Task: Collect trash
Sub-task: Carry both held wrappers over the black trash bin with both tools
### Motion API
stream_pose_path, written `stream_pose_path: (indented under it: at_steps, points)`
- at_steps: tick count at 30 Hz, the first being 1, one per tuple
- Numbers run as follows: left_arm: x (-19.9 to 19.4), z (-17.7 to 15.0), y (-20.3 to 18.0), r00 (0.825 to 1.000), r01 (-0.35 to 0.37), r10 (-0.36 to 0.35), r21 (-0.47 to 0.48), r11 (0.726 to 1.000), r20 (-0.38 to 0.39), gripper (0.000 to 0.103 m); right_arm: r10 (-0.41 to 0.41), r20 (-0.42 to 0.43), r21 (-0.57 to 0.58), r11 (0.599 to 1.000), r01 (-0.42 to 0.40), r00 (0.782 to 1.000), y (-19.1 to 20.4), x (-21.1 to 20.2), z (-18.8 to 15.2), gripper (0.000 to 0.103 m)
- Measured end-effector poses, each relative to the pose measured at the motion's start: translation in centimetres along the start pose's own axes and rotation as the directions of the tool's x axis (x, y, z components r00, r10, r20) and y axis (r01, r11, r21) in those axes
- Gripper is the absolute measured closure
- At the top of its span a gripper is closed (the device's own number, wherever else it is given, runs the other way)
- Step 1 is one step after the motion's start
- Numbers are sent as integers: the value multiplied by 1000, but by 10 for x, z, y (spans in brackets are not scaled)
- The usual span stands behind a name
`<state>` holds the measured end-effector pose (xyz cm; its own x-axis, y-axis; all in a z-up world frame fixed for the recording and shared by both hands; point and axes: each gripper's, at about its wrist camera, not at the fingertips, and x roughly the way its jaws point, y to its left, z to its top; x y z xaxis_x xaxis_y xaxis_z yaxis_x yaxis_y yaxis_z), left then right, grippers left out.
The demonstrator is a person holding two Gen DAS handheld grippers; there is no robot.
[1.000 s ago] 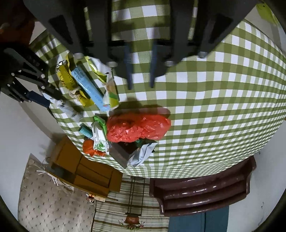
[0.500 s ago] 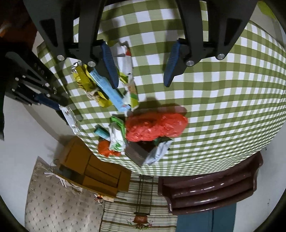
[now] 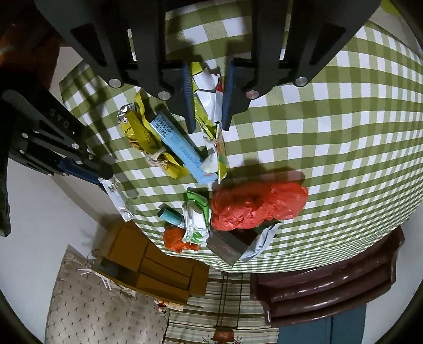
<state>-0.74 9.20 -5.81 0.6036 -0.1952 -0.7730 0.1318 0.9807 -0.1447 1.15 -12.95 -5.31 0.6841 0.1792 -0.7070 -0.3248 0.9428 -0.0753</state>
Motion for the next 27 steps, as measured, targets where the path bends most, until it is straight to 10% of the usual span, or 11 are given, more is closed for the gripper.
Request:
stream_pose_path:
  at_steps: [27]
  points:
    - [-10, 55, -36, 981, -18, 7, 53, 998, 194, 84, -129, 76, 136, 984, 118, 989, -51, -21, 9, 84]
